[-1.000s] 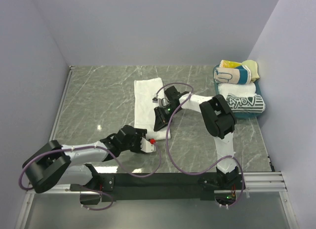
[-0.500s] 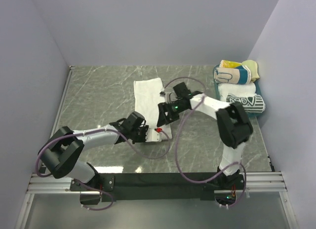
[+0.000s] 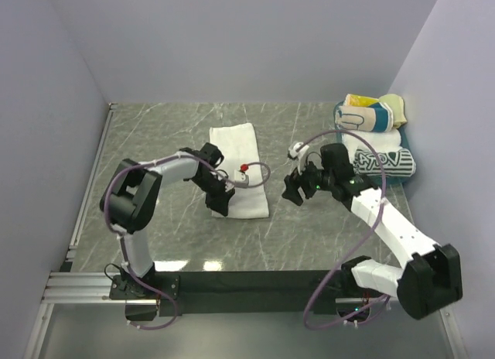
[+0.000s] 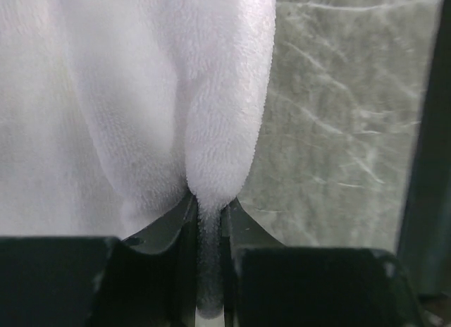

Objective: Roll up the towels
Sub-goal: Roll the towel

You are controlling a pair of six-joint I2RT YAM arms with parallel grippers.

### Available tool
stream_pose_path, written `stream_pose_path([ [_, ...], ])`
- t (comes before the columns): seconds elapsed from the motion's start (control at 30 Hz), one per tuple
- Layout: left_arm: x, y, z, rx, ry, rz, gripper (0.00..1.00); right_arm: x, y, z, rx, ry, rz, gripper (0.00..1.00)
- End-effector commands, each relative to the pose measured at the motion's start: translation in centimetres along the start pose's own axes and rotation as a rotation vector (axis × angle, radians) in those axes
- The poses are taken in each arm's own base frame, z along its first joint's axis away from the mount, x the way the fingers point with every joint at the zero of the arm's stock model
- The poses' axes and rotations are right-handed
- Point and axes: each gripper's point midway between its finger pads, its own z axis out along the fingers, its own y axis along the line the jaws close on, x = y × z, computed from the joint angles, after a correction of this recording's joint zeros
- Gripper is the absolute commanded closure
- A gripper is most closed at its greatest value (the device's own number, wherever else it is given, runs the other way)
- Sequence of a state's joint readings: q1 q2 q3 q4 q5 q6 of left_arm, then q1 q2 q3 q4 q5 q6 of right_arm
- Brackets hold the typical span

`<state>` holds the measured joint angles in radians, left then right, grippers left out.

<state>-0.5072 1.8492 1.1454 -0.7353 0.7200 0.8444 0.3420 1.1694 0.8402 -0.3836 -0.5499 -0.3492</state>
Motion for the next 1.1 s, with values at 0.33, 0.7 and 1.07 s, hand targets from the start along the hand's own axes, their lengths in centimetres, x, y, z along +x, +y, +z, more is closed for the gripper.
stream_pose_path([
  [0.33, 4.5, -1.0, 1.3, 0.302, 0.145, -0.315, 0.9, 0.1, 7.6, 6.2, -0.07, 0.029, -0.563, 0.25],
  [0.7, 5.0, 0.2, 1.2, 0.283, 0.119, -0.371, 0.87, 1.3, 9.6, 12.9, -0.127, 0.077, -0.7, 0.3],
  [1.07, 6.0, 1.5, -0.5, 0.222, 0.036, -0.534, 0.81, 3.2, 12.0, 14.1, -0.408, 0.274, -0.493, 1.0],
])
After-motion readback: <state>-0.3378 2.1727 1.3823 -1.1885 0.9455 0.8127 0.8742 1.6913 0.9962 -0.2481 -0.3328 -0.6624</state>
